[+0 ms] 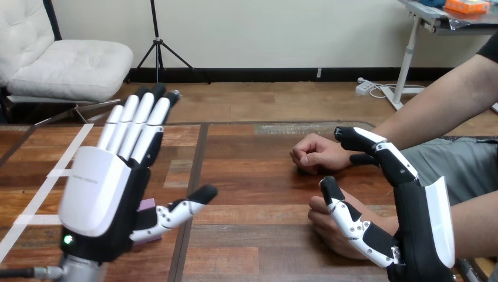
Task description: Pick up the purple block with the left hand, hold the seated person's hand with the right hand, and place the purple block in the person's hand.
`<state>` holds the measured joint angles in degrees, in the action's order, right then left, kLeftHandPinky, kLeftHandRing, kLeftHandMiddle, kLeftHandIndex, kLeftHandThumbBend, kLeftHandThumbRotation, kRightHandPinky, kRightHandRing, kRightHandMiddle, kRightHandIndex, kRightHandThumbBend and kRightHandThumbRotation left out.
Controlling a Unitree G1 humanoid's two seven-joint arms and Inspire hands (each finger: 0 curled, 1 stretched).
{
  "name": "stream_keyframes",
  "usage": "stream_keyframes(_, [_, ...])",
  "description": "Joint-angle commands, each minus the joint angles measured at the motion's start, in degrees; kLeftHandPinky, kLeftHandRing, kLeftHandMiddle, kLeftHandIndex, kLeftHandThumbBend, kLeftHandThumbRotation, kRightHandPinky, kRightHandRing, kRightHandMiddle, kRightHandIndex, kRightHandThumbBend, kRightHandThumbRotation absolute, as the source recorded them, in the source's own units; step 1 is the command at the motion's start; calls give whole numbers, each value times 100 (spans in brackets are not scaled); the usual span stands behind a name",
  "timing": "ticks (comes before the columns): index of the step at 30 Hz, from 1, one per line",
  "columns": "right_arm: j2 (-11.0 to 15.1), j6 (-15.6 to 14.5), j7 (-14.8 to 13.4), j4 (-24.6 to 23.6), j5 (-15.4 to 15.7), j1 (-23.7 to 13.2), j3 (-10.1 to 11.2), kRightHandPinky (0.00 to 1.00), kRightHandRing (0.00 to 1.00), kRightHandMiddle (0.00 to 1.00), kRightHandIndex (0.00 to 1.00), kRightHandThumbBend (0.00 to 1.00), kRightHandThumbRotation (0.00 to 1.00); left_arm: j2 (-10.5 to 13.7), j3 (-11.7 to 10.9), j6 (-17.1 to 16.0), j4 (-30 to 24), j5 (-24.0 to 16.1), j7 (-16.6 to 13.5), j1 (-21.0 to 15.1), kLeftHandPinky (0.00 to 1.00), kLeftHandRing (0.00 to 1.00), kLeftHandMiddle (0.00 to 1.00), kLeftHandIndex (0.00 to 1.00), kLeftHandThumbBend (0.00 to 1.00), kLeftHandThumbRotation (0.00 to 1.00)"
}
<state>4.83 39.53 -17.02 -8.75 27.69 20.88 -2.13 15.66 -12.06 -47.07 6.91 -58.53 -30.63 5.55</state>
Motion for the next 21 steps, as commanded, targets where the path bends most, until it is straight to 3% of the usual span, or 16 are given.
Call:
stream_keyframes(1, [22,37,24,-120,-44,-235,-2,66,74,76,74,40,32,391,225,336,-267,-136,-114,-356,94,96,97,97,67,100])
stream_keyframes(13, [32,36,33,-116,-3,-235,12,67,74,76,75,39,32,1003,572,716,-89,98,139,-554,94,96,97,96,67,96])
stream_keyframes(21, [29,35,14,-117,3,-242,33,66,74,75,74,40,32,1272,750,1061,-195,436,919,-600,99,99,99,99,70,98])
